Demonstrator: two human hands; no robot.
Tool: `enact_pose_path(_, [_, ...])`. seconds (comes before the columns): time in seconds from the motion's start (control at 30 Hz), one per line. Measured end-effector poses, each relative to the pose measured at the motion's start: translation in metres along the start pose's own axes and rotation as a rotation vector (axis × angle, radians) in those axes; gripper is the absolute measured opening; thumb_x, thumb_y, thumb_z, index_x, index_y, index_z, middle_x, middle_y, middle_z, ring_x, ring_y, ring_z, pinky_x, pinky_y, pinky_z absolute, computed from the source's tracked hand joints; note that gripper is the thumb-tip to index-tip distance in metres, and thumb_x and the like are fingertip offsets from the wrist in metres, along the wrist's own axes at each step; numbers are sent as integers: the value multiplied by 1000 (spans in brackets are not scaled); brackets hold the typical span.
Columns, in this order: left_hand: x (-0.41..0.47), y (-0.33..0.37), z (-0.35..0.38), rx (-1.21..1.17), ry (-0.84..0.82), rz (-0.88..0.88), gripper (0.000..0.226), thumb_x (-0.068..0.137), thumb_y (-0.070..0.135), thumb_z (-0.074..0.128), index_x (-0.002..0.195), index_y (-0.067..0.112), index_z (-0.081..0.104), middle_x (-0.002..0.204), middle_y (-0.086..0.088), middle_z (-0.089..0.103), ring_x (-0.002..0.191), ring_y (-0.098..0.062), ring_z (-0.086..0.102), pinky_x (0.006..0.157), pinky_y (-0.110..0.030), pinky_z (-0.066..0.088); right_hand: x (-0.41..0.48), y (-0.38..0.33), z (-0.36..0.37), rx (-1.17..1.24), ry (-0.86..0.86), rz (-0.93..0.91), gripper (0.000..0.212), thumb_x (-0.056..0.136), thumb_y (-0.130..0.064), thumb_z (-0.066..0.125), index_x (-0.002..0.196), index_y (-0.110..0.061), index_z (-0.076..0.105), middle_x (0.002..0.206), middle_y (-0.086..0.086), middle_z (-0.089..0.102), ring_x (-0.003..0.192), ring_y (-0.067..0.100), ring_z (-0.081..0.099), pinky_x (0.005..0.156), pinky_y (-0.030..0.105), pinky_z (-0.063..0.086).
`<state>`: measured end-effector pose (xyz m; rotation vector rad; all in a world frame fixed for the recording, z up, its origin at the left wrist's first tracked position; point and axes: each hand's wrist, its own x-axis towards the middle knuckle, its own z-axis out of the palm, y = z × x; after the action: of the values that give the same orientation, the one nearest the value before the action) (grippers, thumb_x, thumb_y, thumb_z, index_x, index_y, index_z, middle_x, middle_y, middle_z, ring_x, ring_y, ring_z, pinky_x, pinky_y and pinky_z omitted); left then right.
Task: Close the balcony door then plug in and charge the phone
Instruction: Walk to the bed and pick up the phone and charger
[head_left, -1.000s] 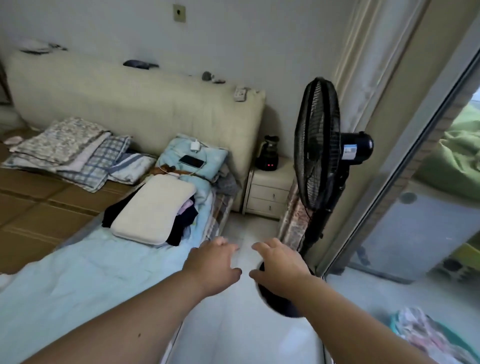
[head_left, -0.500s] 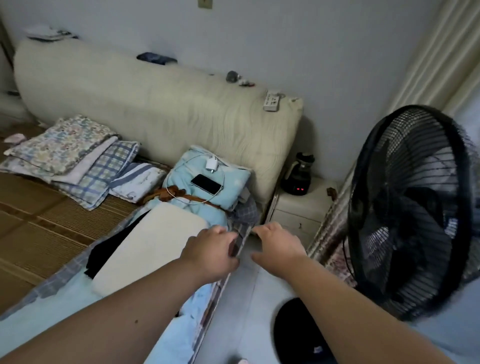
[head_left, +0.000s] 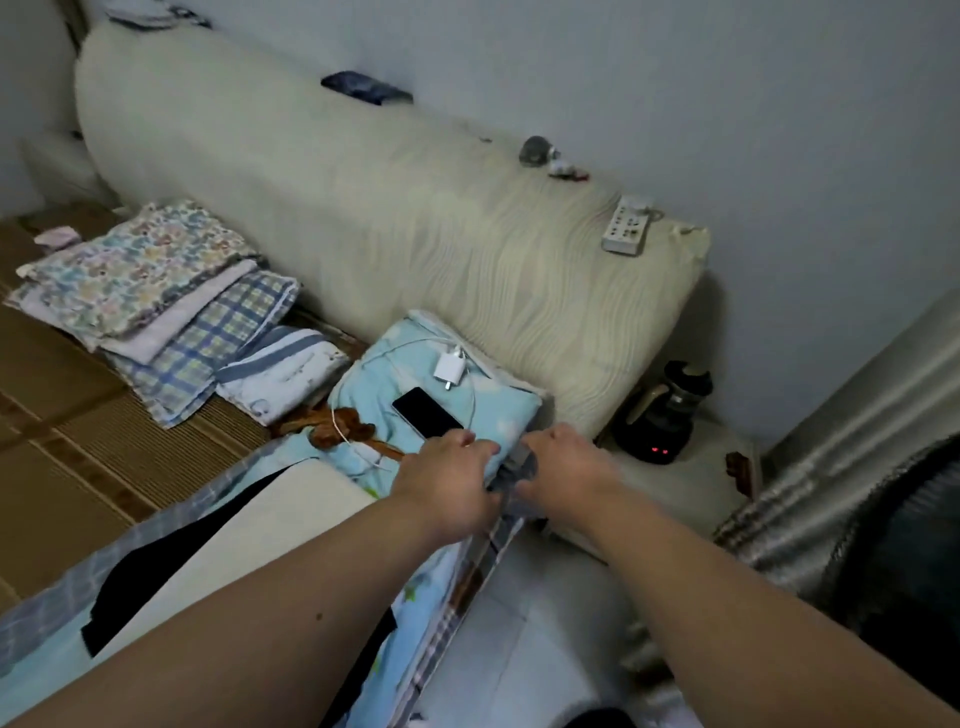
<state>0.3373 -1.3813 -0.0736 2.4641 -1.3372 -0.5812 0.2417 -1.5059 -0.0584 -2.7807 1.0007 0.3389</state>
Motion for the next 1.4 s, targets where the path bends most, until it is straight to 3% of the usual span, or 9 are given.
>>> enact_pose_path(0.3, [154,-25,-20,-45,-9,-59,70,90,48,57,154,29,35,163,-7,30,146,-32,34,117,-50,35,142,24,-27,-88,-73,-78,60,81,-42,55,136,-25,39,140,8,40,124,29,45,101,45,40])
enact_pose_path(0.67, [244,-55,-67,-56,28,-200,67,89,48,58,151,34,38,162,-1,33,146,-28,36,118,-48,35,267,10,-57,-18,-22,-319,61,80,-43,59,136,-26,40,141,6,42,124,27,47,101,43,39])
enact_pose_path(0.87, [286,-77,-78,-67,116,-385,69,89,50,58,153,34,36,164,-2,32,148,-27,33,119,-50,34,354,-11,-68,-59,-49,-553,61,80,-44,59,136,-29,39,143,3,42,125,25,47,102,42,40])
enact_pose_path(1.13, [323,-72,-69,-208,172,-749,69,90,50,57,153,35,35,164,-1,30,148,-27,32,120,-49,34,448,-20,-61,-194,-211,-926,63,81,-41,59,138,-27,37,147,4,37,131,26,41,105,41,38])
enact_pose_path(1.4, [298,-68,-30,-300,185,-967,65,93,45,57,153,32,36,160,2,39,144,-20,41,117,-38,38,475,-14,-1,-370,-326,-1106,62,77,-33,61,134,-23,40,137,6,44,121,29,48,96,41,44])
